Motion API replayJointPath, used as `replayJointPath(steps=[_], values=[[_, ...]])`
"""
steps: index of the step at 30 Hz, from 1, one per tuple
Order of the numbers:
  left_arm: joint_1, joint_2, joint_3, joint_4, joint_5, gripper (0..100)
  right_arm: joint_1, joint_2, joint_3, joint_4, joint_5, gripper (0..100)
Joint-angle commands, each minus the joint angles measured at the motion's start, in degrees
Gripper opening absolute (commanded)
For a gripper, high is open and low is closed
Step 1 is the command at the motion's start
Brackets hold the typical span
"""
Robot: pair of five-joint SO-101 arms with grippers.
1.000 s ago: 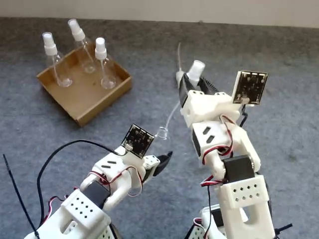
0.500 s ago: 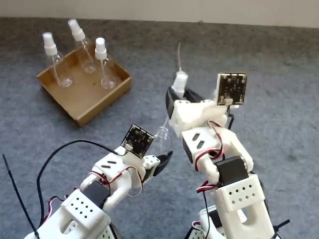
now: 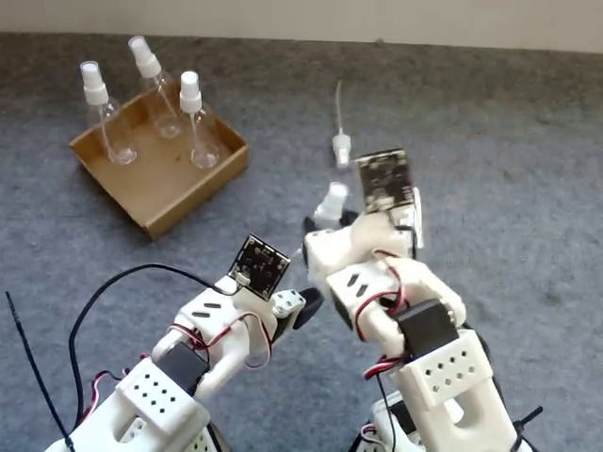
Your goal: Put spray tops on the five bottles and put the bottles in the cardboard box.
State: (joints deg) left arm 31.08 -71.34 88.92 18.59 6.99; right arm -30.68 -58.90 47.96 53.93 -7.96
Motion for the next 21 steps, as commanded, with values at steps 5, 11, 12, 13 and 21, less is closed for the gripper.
replayJointPath(steps=[5, 11, 12, 13, 21], values=[[-0.1, -1.1, -0.7, -1.5, 0.7, 11, -1.1, -1.4, -6.1, 5.9, 5.7, 14.9], [-0.2, -1.1, -0.7, -1.5, 0.7, 11, -0.9, -1.4, -12.0, 9.6, 6.1, 14.9], [-0.2, -1.1, -0.7, -1.5, 0.7, 11, -0.9, -1.4, -13.0, 10.4, 6.1, 14.9], [-0.2, -1.1, -0.7, -1.5, 0.6, 11, -0.9, -1.4, -13.8, 11.3, 6.1, 14.9], [-3.5, -1.1, -1.3, -1.5, 0.5, 11, 5.7, -1.4, -20.4, 14.4, 6.1, 15.0]])
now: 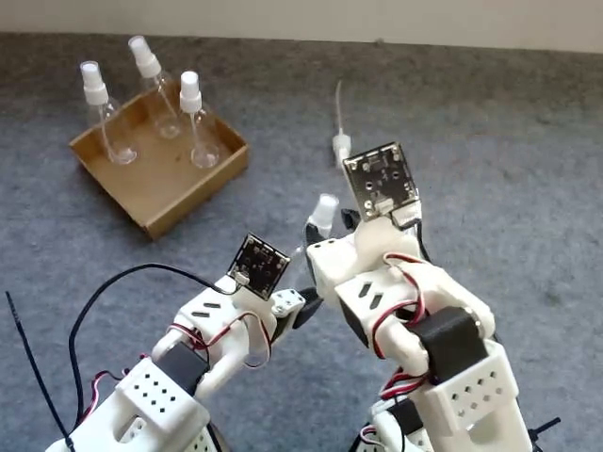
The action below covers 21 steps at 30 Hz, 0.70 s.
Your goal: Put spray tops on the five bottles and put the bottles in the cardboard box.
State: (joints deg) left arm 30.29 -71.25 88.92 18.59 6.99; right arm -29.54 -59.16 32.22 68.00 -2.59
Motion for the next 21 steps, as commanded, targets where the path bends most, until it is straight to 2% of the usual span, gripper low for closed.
replayJointPath(steps=[1, 4, 7, 12, 16, 21], values=[[-3.9, -1.2, -1.5, -1.6, 0.4, 11, 6.5, -1.1, -4.8, 0.1, 0.7, 14.9], [-6.4, -1.2, -1.3, -5.7, 0.4, 11, 10.7, -1.1, -4.7, -0.1, 0.4, 14.9], [-6.6, -1.2, -1.1, -10.1, 0.3, 11, 11.5, -1.1, -2.2, -0.1, 0.2, 13.7], [-8.0, -1.2, -1.1, -13.1, 0.3, 11, 11.6, -1.1, 4.9, -5.0, 0.3, 0.6], [-14.6, -5.4, -1.0, -15.0, 0.3, 11, 11.6, -1.1, 13.5, -12.8, 0.3, 0.5], [-22.5, -20.2, 0.1, -14.6, 0.5, 11, 11.3, -1.1, 23.5, -22.0, 0.3, 0.5]])
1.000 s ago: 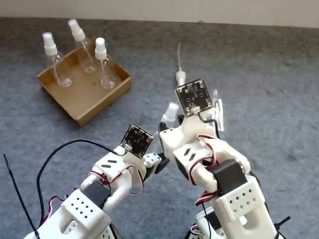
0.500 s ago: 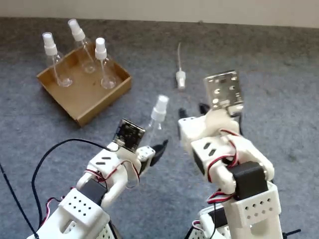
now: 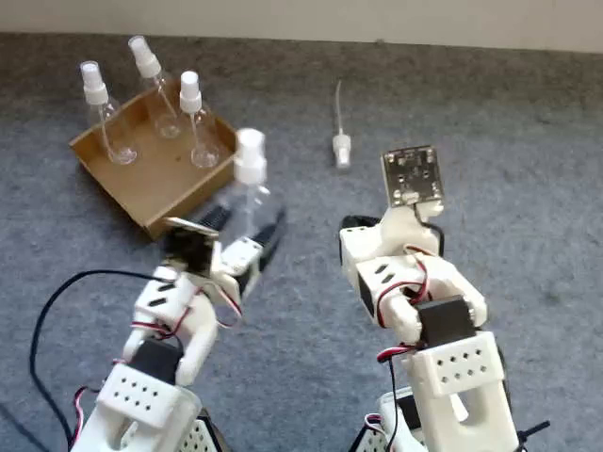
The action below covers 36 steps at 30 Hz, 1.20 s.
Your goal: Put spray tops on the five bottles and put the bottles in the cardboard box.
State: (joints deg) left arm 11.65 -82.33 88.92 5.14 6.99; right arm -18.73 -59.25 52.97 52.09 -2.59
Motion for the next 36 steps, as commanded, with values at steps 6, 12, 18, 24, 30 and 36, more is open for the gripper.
replayJointPath(steps=[6, 12, 18, 24, 30, 36], values=[[-4.4, -23.3, 8.1, -0.4, 0.4, 11, 0.3, -1.0, 12.2, -15.9, 0.3, 0.5], [-4.3, -19.6, 7.7, 0.4, 0.4, 11, 0.3, -1.0, 16.8, -20.4, 0.3, 0.5], [-3.9, -20.4, 8.2, 0.5, 0.5, 11, -2.6, -1.0, 22.0, -26.1, 0.5, 0.5], [-3.9, -20.4, 8.2, 0.5, 0.7, 11, -10.9, -0.9, 26.9, -33.0, 0.5, 0.5], [-3.8, -20.0, 8.2, 0.6, 0.8, 11, -11.8, -0.7, 31.0, -41.5, 0.6, 0.5], [-3.8, -20.0, 8.2, 0.6, 0.8, 11, -11.9, -0.9, 36.1, -52.1, 0.5, 0.5]])
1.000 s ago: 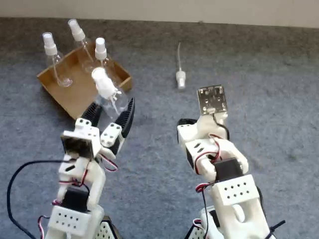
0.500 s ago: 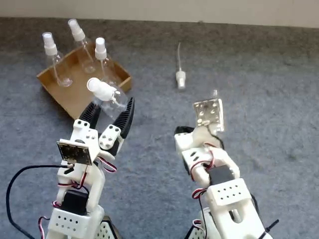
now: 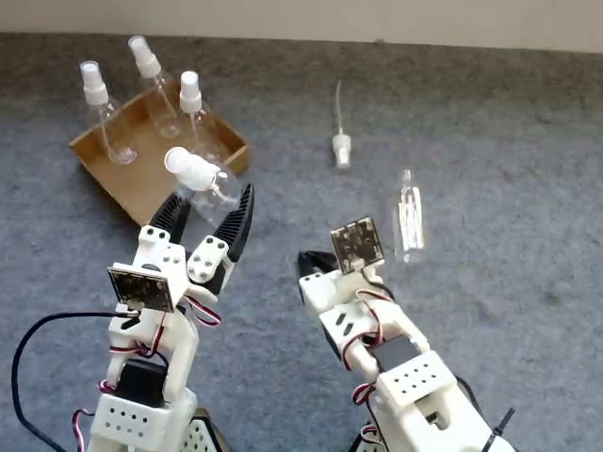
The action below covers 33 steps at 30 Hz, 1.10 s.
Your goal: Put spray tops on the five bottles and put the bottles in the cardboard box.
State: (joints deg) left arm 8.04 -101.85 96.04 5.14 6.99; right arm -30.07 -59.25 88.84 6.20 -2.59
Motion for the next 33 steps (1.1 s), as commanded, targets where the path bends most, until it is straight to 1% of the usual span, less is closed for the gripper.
replayJointPath(steps=[1, 6, 10, 13, 16, 19, 23, 25, 27, 29, 30, 33], values=[[-0.1, -0.5, 1.1, 0.6, 0.8, 11, -0.6, -0.9, 0.9, -8.4, 0.5, 0.5], [0.0, -0.4, 1.1, 0.6, 1.4, 11, -0.6, -0.9, 5.1, -16.2, 0.6, 0.5], [2.0, -0.4, 1.1, 0.6, 6.2, 11, -0.6, -0.9, 7.7, -21.7, 0.6, 0.5], [3.5, -0.6, 1.1, 0.5, 6.2, 11, -0.6, -0.9, 10.2, -26.5, 0.6, 0.5], [3.5, -0.8, 1.1, 0.4, 6.4, 11, -0.7, -0.9, 12.9, -31.7, 0.6, 0.5], [3.5, -0.9, 0.9, -0.6, 6.4, 11, -1.9, -0.9, 13.9, -32.7, 0.6, 0.5], [3.1, -0.9, 1.1, -6.4, 6.4, 11, -6.5, -0.9, 13.9, -32.7, 0.8, 0.5], [3.1, -0.9, 1.1, -8.4, 6.2, 11, -8.2, -0.9, 13.9, -32.6, 3.6, 0.5], [3.0, -0.9, 1.1, -9.5, 6.1, 11, -9.5, -0.9, 13.9, -32.5, 10.6, 0.5], [3.0, -0.9, 1.1, -9.8, 6.1, 11, -10.9, -0.8, 13.9, -32.5, 16.1, 0.5], [3.1, -0.9, 1.1, -9.7, 6.3, 11, -11.6, -0.7, 13.9, -32.4, 17.8, 0.5], [3.2, -0.9, 1.1, -9.4, 6.3, 11, -13.7, -0.7, 13.9, -32.3, 18.0, 0.5]])
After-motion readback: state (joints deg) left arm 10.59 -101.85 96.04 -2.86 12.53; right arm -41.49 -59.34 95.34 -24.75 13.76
